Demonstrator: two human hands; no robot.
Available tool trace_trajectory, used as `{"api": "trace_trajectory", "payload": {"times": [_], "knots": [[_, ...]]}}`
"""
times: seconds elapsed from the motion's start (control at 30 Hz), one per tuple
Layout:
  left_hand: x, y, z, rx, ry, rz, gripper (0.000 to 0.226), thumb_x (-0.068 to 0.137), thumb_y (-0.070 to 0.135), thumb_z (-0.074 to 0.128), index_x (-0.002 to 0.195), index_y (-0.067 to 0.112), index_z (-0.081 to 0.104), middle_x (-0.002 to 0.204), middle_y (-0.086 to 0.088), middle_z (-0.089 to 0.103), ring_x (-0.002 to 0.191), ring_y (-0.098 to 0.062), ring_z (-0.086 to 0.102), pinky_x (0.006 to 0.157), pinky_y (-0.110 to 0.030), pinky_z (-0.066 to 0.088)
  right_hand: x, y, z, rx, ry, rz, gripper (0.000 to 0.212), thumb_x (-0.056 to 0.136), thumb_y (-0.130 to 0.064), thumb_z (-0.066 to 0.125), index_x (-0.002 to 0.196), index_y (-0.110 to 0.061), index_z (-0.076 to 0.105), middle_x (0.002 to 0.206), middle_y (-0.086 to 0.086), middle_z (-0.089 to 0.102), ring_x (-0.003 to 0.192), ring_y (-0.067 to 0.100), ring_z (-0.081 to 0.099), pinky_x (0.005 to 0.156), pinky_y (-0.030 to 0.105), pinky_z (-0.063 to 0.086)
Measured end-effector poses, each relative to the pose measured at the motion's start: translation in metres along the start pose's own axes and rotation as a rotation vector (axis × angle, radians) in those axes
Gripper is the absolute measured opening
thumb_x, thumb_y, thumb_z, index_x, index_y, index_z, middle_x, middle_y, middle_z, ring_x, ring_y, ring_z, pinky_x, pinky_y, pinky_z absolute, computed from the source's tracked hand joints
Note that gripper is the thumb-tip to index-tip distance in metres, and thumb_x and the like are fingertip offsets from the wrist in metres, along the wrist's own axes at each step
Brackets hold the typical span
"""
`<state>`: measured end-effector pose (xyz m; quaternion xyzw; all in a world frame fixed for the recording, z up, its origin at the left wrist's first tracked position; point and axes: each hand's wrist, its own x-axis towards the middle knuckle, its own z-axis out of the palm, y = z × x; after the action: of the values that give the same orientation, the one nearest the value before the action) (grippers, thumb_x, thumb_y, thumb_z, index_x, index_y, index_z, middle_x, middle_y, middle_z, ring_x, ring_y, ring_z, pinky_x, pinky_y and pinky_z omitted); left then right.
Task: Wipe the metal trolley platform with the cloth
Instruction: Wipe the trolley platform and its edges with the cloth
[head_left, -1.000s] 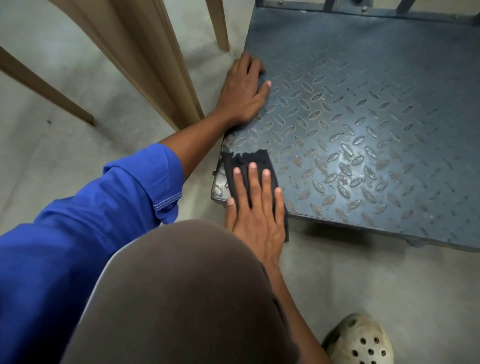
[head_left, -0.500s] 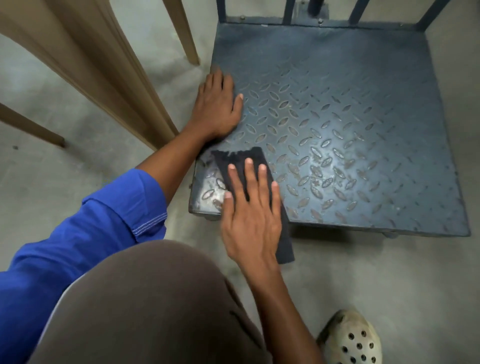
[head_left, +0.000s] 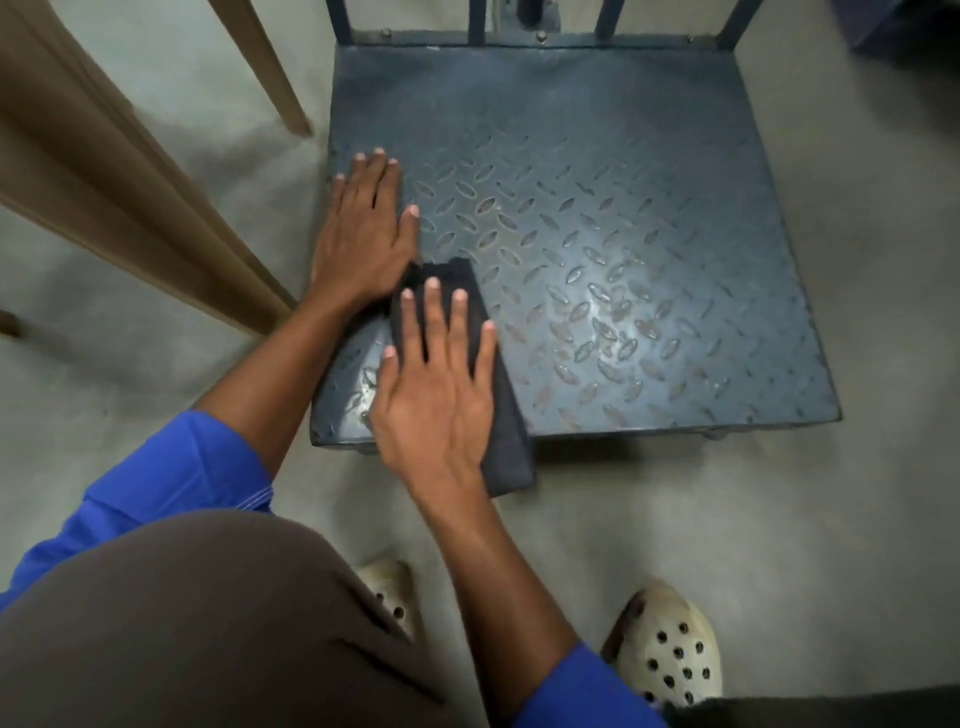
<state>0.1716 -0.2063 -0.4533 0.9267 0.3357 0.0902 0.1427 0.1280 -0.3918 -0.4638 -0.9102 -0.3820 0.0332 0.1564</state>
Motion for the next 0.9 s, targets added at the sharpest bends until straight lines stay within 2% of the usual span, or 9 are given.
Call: {"api": "trace_trajectory", "payload": {"times": [0.07,0.17,0.4,0.57,0.7,0.8,0.9], "knots": [[0.0,-0.005,-0.003,-0.046,-0.028,-0.004,0.063,0.113,0.04,0.035,0.166,0.01,0.022,0.175,-0.009,0.013,0.163,-0.023,0.005,0.13,-0.038,-0.003,-0.018,-0.004,0.003,0.027,-0.03,-0.031,0.061,0.11,-0.041,0.026,0.167,-0.025,0.01,0.175,-0.003,-0.003,0.161,0.019,-0.01,0.128,0.052,0.004],[-0.004,-0.004,0.0,-0.005,-0.052,-0.007,0.067,0.112,0.049,0.03,0.168,0.013,0.016,0.176,-0.007,0.008,0.163,-0.022,0.001,0.131,-0.04,-0.004,-0.014,0.029,-0.007,0.023,0.001,-0.025,0.059,0.111,-0.042,0.027,0.166,-0.029,0.013,0.175,-0.007,0.002,0.161,0.017,-0.007,0.129,0.05,0.006],[-0.02,0.016,0.01,0.066,-0.02,-0.026,0.076,0.107,0.06,0.014,0.168,0.015,0.007,0.177,-0.006,0.0,0.163,-0.022,-0.005,0.131,-0.043,-0.005,0.069,0.148,-0.044,-0.075,0.061,0.238,0.06,0.109,-0.049,0.015,0.166,-0.03,0.007,0.175,-0.003,0.001,0.161,0.022,-0.006,0.129,0.053,0.003],[-0.021,0.015,0.009,-0.02,0.017,-0.036,0.075,0.108,0.062,0.017,0.168,0.016,0.013,0.176,-0.004,0.007,0.163,-0.019,-0.001,0.132,-0.039,-0.003,0.105,0.125,-0.035,-0.08,0.066,0.239,0.063,0.108,-0.049,0.014,0.167,-0.026,0.009,0.175,0.002,0.003,0.161,0.026,-0.004,0.128,0.057,0.004],[-0.022,0.012,0.004,-0.326,0.159,-0.06,0.063,0.111,0.05,0.033,0.161,0.013,0.037,0.17,-0.008,0.032,0.16,-0.019,0.019,0.132,-0.039,0.006,0.082,0.039,-0.01,-0.059,0.003,-0.039,0.062,0.108,-0.045,0.021,0.166,-0.025,0.013,0.175,0.0,0.006,0.161,0.026,-0.002,0.127,0.056,0.004],[-0.025,0.0,-0.002,-0.701,0.344,-0.129,0.043,0.107,0.038,0.051,0.145,0.02,0.059,0.158,-0.004,0.052,0.152,-0.014,0.039,0.129,-0.039,0.026,0.092,-0.006,0.004,-0.088,-0.091,-0.248,0.067,0.105,-0.044,0.029,0.167,-0.025,0.011,0.175,-0.002,0.004,0.161,0.027,-0.005,0.126,0.056,0.002],[-0.024,-0.01,-0.006,-1.001,0.412,-0.291,0.041,0.099,0.044,0.057,0.137,0.03,0.062,0.152,0.0,0.058,0.144,-0.011,0.05,0.123,-0.04,0.037,0.133,-0.016,0.007,-0.121,-0.153,-0.348,0.064,0.108,-0.043,0.025,0.167,-0.028,0.004,0.175,-0.004,-0.004,0.161,0.026,-0.011,0.127,0.055,-0.002]]}}
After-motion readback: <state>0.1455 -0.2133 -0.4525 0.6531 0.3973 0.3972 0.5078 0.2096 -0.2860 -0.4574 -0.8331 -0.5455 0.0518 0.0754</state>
